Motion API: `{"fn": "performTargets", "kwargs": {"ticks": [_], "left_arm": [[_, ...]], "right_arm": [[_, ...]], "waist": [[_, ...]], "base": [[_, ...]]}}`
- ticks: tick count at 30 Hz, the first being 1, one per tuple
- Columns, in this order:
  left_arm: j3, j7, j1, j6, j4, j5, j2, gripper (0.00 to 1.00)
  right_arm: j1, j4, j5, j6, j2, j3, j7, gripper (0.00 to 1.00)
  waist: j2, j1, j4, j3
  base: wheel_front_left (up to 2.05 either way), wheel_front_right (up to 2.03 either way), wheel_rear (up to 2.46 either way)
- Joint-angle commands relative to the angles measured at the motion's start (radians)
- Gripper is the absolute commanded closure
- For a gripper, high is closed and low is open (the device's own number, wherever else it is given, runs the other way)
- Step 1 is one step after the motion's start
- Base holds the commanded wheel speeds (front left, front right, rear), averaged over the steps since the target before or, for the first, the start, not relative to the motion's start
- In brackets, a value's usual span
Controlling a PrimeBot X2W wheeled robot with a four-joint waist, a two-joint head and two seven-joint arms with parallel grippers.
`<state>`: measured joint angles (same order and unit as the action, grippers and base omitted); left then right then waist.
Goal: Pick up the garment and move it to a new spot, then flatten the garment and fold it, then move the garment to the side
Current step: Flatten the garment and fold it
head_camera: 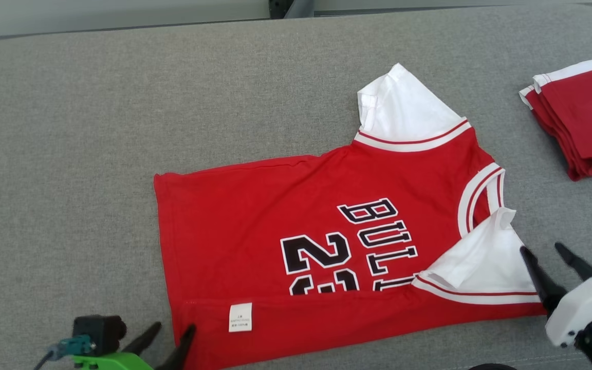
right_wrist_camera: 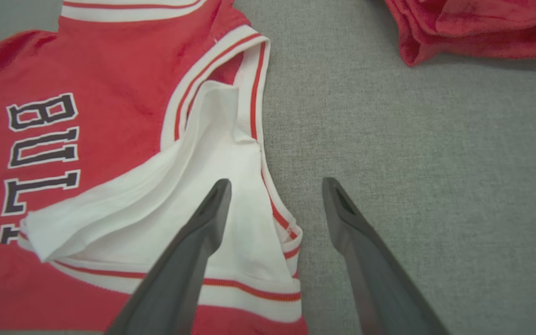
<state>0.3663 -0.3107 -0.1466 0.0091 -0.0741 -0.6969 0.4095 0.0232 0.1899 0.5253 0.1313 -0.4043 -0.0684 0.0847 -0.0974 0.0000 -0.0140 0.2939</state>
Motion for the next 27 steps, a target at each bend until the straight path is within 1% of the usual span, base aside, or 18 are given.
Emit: {"fn": "performTargets", "kwargs": {"ticks": [1, 4, 6, 8, 9, 10, 11, 12, 14, 18, 22, 27], "left_arm": [[-0.025, 0.004, 0.024, 0.018, -0.033, 0.002, 0.018, 0.00], [-0.057, -0.013, 0.076, 0.030, -0.079, 0.012, 0.046, 0.00], [-0.061, -0.025, 0.146, 0.025, -0.078, 0.033, 0.061, 0.00], [-0.057, -0.037, 0.236, 0.015, -0.042, 0.041, 0.047, 0.00], [-0.042, -0.051, 0.332, 0.000, 0.024, 0.045, 0.023, 0.00], [-0.033, -0.058, 0.384, -0.006, 0.062, 0.049, 0.011, 0.00], [-0.033, -0.058, 0.384, -0.006, 0.062, 0.049, 0.011, 0.00], [-0.027, -0.060, 0.437, -0.012, 0.106, 0.048, -0.007, 0.00], [-0.017, -0.055, 0.526, -0.025, 0.190, 0.046, -0.043, 0.00], [0.014, -0.029, 0.651, -0.060, 0.346, 0.042, -0.114, 0.00], [0.050, -0.015, 0.726, -0.091, 0.471, 0.029, -0.181, 0.00], [0.094, 0.008, 0.778, -0.118, 0.578, 0.037, -0.211, 0.00]], "right_arm": [[-0.037, -0.048, 0.003, -0.001, -0.020, 0.025, 0.027, 0.00], [-0.109, -0.117, -0.009, -0.001, -0.048, 0.071, 0.069, 0.00], [-0.183, -0.132, -0.024, -0.001, -0.057, 0.077, 0.101, 0.00], [-0.279, -0.109, -0.049, -0.001, -0.054, 0.081, 0.128, 0.00], [-0.374, -0.064, -0.073, -0.001, -0.041, 0.058, 0.159, 0.00], [-0.429, -0.036, -0.093, -0.001, -0.036, 0.055, 0.170, 0.00], [-0.429, -0.036, -0.093, -0.001, -0.036, 0.055, 0.170, 0.00], [-0.484, -0.003, -0.115, -0.001, -0.033, 0.042, 0.181, 0.00], [-0.586, 0.064, -0.143, -0.001, -0.005, 0.021, 0.194, 0.00], [-0.744, 0.220, -0.194, -0.001, 0.031, -0.007, 0.194, 0.00], [-0.835, 0.348, -0.223, -0.001, 0.038, -0.030, 0.202, 0.00], [-0.888, 0.453, -0.231, -0.001, 0.044, -0.055, 0.175, 0.00]], "waist": [[-0.0001, 0.0000, 0.004, 0.020], [-0.0001, 0.0000, 0.015, 0.055], [-0.0001, 0.0000, 0.031, 0.086], [-0.0001, 0.0000, 0.052, 0.120], [-0.0001, 0.0000, 0.076, 0.149], [-0.0001, 0.0000, 0.090, 0.166], [-0.0001, 0.0000, 0.090, 0.166], [-0.0001, 0.0000, 0.104, 0.182], [-0.0001, 0.0000, 0.129, 0.212], [-0.0001, 0.0000, 0.176, 0.237], [-0.0001, 0.0000, 0.222, 0.245], [-0.0001, 0.0000, 0.243, 0.236]], "base": [[0.00, 0.00, 0.00], [0.00, 0.00, 0.00], [0.00, 0.00, 0.00], [0.00, 0.00, 0.00], [0.00, 0.00, 0.00], [0.00, 0.00, 0.00], [0.00, 0.00, 0.00], [0.00, 0.00, 0.00], [0.00, 0.00, 0.00], [0.00, 0.00, 0.00], [0.00, 0.00, 0.00], [0.00, 0.00, 0.00]]}}
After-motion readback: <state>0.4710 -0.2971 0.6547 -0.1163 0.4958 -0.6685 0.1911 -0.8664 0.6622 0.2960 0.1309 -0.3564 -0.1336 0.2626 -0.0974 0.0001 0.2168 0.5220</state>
